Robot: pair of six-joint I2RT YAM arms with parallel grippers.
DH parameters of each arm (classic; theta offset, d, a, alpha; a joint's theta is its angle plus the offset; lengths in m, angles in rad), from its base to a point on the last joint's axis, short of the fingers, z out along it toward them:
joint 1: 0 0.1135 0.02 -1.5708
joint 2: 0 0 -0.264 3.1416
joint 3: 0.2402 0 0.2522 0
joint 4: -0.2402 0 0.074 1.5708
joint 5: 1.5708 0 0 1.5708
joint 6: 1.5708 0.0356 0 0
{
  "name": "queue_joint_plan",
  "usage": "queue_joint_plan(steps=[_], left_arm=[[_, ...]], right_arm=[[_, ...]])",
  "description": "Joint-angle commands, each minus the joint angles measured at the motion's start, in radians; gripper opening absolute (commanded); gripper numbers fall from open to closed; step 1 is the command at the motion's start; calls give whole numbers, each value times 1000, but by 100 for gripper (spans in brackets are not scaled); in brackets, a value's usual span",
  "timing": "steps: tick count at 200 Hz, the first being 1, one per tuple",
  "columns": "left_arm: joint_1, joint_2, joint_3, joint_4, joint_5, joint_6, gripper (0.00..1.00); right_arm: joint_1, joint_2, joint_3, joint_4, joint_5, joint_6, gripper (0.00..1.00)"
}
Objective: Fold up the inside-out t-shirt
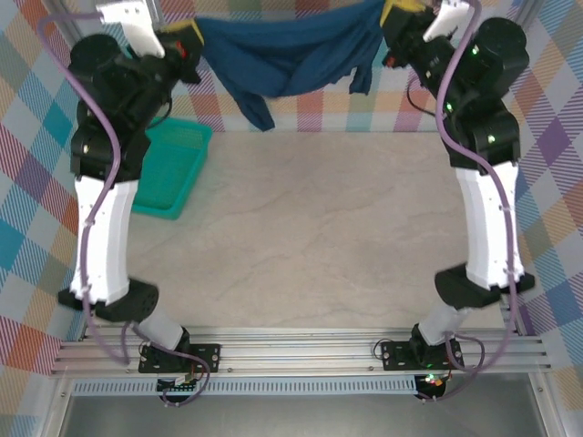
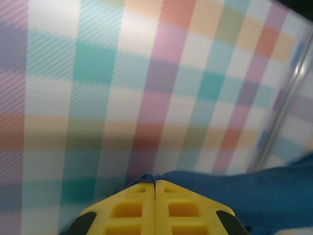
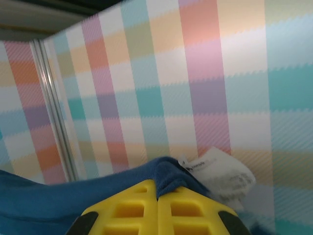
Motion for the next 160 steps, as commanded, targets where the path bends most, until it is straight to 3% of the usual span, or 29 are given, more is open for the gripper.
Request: queue_joint_plan(steps=[1, 25, 38, 52, 60, 65, 81, 98, 133, 160], left_arm=[[-16, -167, -438, 73, 116, -72, 0], [-53, -359, -965, 236, 173, -200, 0], [-93, -388, -1176, 287, 172, -261, 0], [-148, -365, -1358, 327, 163, -315, 1], [-177, -329, -1433, 343, 168, -339, 6], [-193, -303, -1468, 347, 175, -352, 13], [-217, -235, -1523, 336, 191, -378, 40], [-225, -225, -1519, 324, 177, -387, 56], [-218, -240, -1428, 255, -54, -317, 73], [-185, -136, -1362, 283, -61, -324, 74]], right_arm=[[1, -130, -362, -69, 27, 17, 0], [2, -375, -893, -79, 191, 100, 0], [-8, -494, -1153, -109, 315, 180, 0], [-18, -577, -1371, -111, 369, 266, 0], [-24, -604, -1472, -105, 366, 315, 6], [-25, -606, -1524, -98, 334, 337, 15], [-23, -567, -1584, -86, 254, 358, 43], [-12, -518, -1587, -59, 196, 332, 55], [27, -370, -1486, 18, 136, 203, 66], [25, -167, -1340, -18, 181, 171, 69]])
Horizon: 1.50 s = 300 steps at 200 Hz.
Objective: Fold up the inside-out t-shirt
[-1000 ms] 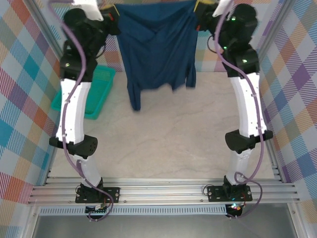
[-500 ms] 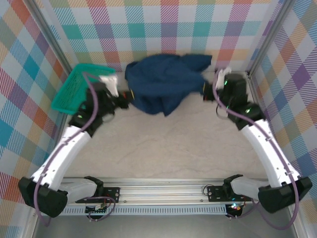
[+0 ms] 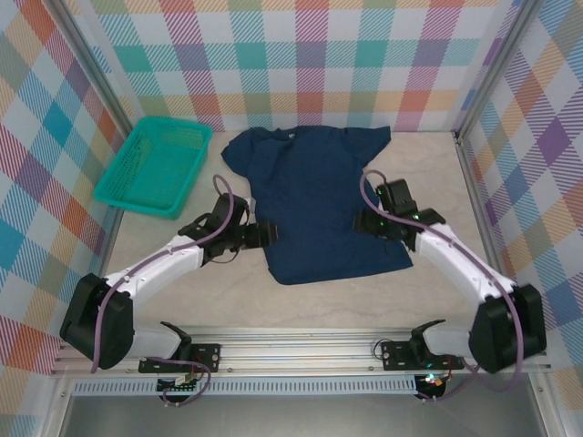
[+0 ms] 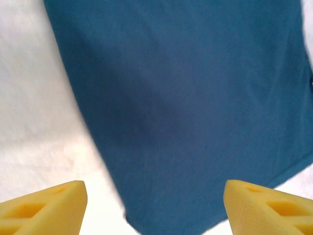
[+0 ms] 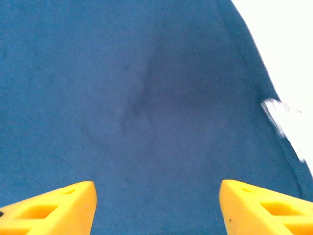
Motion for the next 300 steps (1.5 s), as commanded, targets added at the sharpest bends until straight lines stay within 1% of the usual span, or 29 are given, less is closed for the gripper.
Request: queue_joint_plan(steps=[1, 11, 34, 49, 57, 70, 81, 94, 106, 118, 129, 141, 152, 168, 207, 217, 226, 243, 256, 281, 300], left_arm=[[25, 75, 74, 18, -71, 9, 74], [21, 122, 91, 12, -34, 7, 73], [-7, 199, 71, -4, 27, -4, 70], [-30, 210, 43, 3, 71, 5, 68], [-58, 192, 36, 2, 66, 35, 68], [-139, 150, 41, -10, -22, 137, 69], [-225, 119, 42, -6, -115, 251, 69], [-331, 105, 35, 24, -190, 407, 70], [-403, 125, 36, 55, -194, 521, 71], [-453, 178, 58, 72, -159, 622, 71], [-488, 254, 101, 61, -130, 706, 71], [-519, 342, 163, 35, -131, 789, 68], [-532, 411, 216, 9, -138, 839, 61], [-533, 482, 274, -9, -127, 875, 50], [-533, 570, 332, -11, -110, 905, 44], [-531, 583, 334, -11, -108, 906, 40], [-528, 593, 335, -9, -106, 903, 31], [-516, 595, 341, -9, -86, 883, 15], [-503, 575, 335, 4, -67, 860, 7], [-467, 512, 318, 34, 4, 797, 0], [-435, 467, 308, 56, 62, 738, 0]], right_arm=[[4, 150, 124, 27, 4, -61, 69], [-2, 211, 156, 18, -13, -59, 69], [-5, 318, 203, 16, -151, -50, 68], [-5, 371, 222, -7, -178, -36, 67], [-5, 380, 219, -17, -192, -37, 67], [-5, 369, 195, -26, -208, -44, 68], [-8, 352, 171, -36, -206, -54, 69], [-33, 334, 150, -50, -220, -57, 69], [-74, 311, 124, -37, -258, -48, 69], [-116, 288, 102, -15, -301, -30, 70], [-142, 271, 90, 4, -329, -16, 70], [-156, 258, 86, 17, -347, -13, 70], [-160, 252, 89, 11, -340, -19, 70], [-171, 244, 80, 3, -335, -26, 70], [-191, 201, 29, 14, -336, -29, 70], [-195, 191, 21, 11, -329, -31, 70], [-202, 183, 14, 10, -325, -33, 70], [-213, 162, 4, 3, -306, -37, 70], [-215, 141, 1, -11, -273, -43, 70], [-216, 85, -16, -25, -242, -47, 70], [-214, 44, -30, -37, -243, -47, 70]])
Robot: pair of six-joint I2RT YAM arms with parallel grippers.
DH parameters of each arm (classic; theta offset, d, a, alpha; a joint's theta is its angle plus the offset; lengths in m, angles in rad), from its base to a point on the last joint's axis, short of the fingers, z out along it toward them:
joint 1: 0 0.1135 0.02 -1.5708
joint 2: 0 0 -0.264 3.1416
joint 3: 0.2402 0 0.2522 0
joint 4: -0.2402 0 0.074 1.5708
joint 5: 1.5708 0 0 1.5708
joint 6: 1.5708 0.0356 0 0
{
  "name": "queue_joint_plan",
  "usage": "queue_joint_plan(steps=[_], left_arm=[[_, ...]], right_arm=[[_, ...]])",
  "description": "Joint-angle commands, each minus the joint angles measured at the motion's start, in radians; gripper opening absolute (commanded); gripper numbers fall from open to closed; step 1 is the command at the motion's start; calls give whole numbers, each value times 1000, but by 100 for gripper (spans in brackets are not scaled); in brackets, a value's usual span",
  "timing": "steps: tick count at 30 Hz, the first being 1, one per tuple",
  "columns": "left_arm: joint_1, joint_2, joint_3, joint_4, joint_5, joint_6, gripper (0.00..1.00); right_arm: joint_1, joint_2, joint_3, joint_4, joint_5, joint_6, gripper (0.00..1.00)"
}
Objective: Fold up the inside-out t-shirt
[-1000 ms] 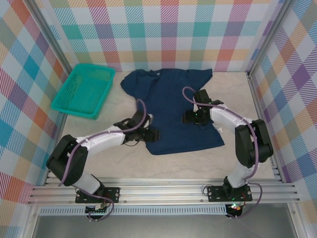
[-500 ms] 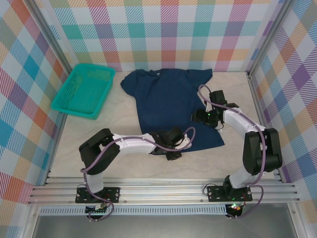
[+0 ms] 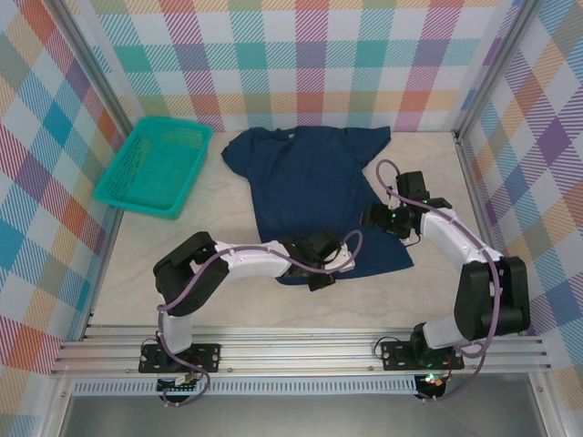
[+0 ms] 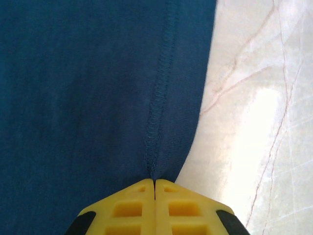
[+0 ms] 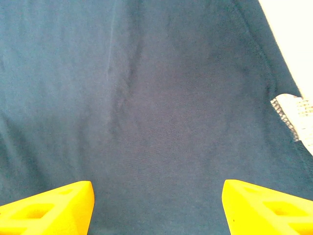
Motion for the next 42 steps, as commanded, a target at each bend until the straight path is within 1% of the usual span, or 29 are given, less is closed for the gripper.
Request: queue_joint_plan(steps=[1, 8, 12, 14, 16, 19, 21, 23, 27, 29, 33, 35, 39, 41, 42], left_arm=[[49, -98, -5, 30, 106, -86, 0], [114, -147, -2, 20, 214, -169, 0], [150, -154, 4, 20, 226, -223, 0], [172, -162, 7, 32, 217, -294, 0], [196, -173, 8, 43, 214, -364, 0], [237, -201, 4, 58, 209, -464, 0], [275, -220, -2, 77, 238, -535, 0], [306, -235, -6, 95, 268, -591, 0], [355, -246, 22, 80, 337, -658, 0], [363, -253, 35, 63, 361, -667, 0], [375, -277, 62, 19, 389, -680, 0], [383, -292, 72, 15, 411, -698, 0], [392, -326, 115, -33, 418, -705, 0], [396, -347, 131, -37, 423, -705, 0], [397, -358, 139, -72, 424, -703, 0]], right_arm=[[-6, -61, -24, -34, 20, -18, 70], [3, -177, -70, -50, -43, -48, 70], [31, -247, -132, 13, -160, -76, 69], [84, -290, -178, 71, -213, -102, 68], [166, -326, -232, 144, -219, -118, 66], [303, -377, -360, 355, -184, -92, 60], [388, -391, -469, 564, -117, -72, 56], [442, -349, -523, 712, -64, -85, 51], [528, -191, -528, 893, 32, -168, 40], [551, -117, -535, 1020, 75, -197, 34], [567, 39, -500, 1190, 149, -247, 27], [580, 130, -463, 1247, 209, -267, 23], [584, 240, -428, 1380, 328, -314, 21], [584, 273, -389, 1382, 371, -351, 20], [584, 293, -366, 1384, 379, -376, 20]])
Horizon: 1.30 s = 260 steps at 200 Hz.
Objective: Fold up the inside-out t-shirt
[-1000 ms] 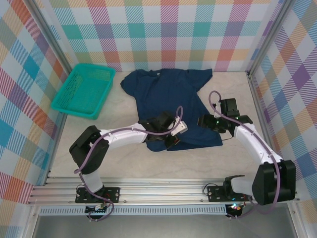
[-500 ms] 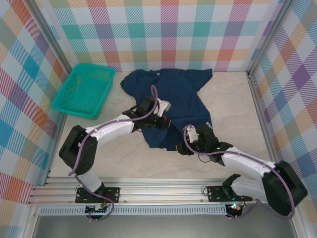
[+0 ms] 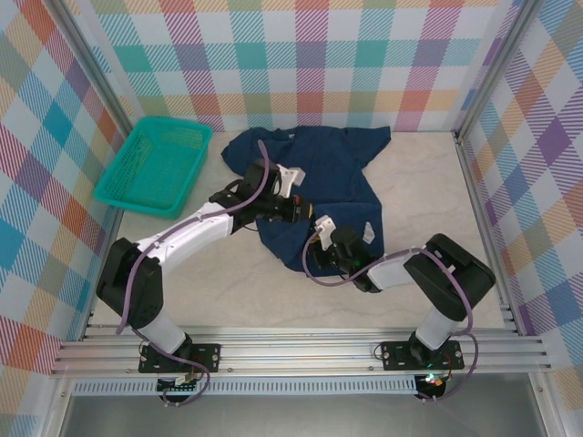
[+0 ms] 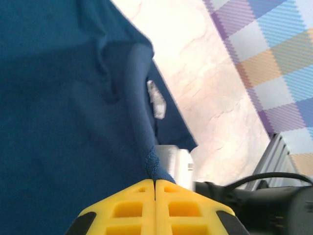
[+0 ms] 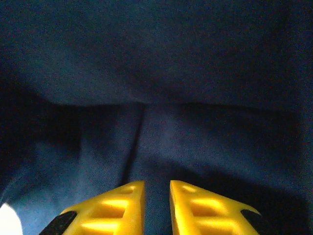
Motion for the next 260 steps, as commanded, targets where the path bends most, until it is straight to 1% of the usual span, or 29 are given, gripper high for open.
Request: queue_joint_plan(steps=[1, 11, 16, 22, 30, 41, 57, 68, 71, 79, 95, 108, 117, 130, 141, 152, 159, 173, 188, 204, 223, 230, 233, 241, 260], left_arm=[[16, -73, 60, -67, 41, -15, 0], [16, -86, 78, -77, 50, -14, 0], [17, -92, 87, -82, 52, -12, 0], [19, -99, 98, -86, 53, -12, 0], [20, -109, 111, -96, 60, -2, 0], [22, -123, 132, -115, 61, 9, 0], [25, -143, 148, -123, 66, 19, 0], [26, -154, 149, -123, 68, 19, 0], [25, -156, 148, -120, 72, 18, 0], [25, -163, 147, -110, 80, 15, 0], [26, -176, 147, -118, 77, 28, 0], [25, -189, 140, -127, 75, 49, 0], [25, -197, 133, -129, 79, 61, 0], [25, -202, 127, -143, 67, 86, 0], [26, -208, 119, -149, 60, 100, 0], [26, -212, 114, -150, 72, 116, 0], [26, -213, 115, -158, 74, 132, 0], [25, -218, 115, -158, 62, 138, 0], [25, -220, 114, -117, 85, 97, 0], [22, -215, 125, -75, 137, 49, 0], [19, -218, 136, -41, 145, -3, 0], [18, -221, 144, -41, 152, -20, 0], [17, -221, 147, -10, 156, -29, 0], [16, -222, 156, 4, 164, -49, 0], [7, -230, 165, 26, 180, -70, 0]], right_arm=[[6, 50, 87, 130, 103, -114, 20], [7, 69, 119, 112, 131, -142, 20], [6, 80, 128, 120, 144, -154, 20], [6, 91, 133, 134, 156, -206, 20], [5, 104, 141, 142, 176, -223, 20], [-9, 109, 168, 84, 174, -204, 20], [-16, 122, 185, 66, 182, -182, 21], [-19, 119, 209, 20, 187, -172, 20], [-21, 116, 218, 1, 188, -138, 21], [-28, 109, 231, -37, 189, -108, 21], [-53, 91, 231, -46, 152, -64, 21], [-91, 61, 243, -88, 67, -5, 21], [-121, 43, 242, -129, -13, 33, 21], [-156, 24, 233, -112, -143, 57, 20], [-176, 16, 252, -152, -231, 67, 20], [-188, 15, 258, -158, -292, 64, 20], [-195, 16, 265, -163, -352, 56, 20], [-196, 23, 284, -189, -389, 45, 20], [-187, 41, 311, -224, -350, 54, 20], [-145, 56, 339, -262, -219, 25, 19], [-99, 75, 371, -295, -80, -27, 20], [-87, 82, 380, -303, -51, -46, 20], [-83, 86, 384, -306, -38, -56, 20], [-75, 98, 399, -323, -7, -66, 20], [-69, 115, 423, -340, 0, -86, 21]])
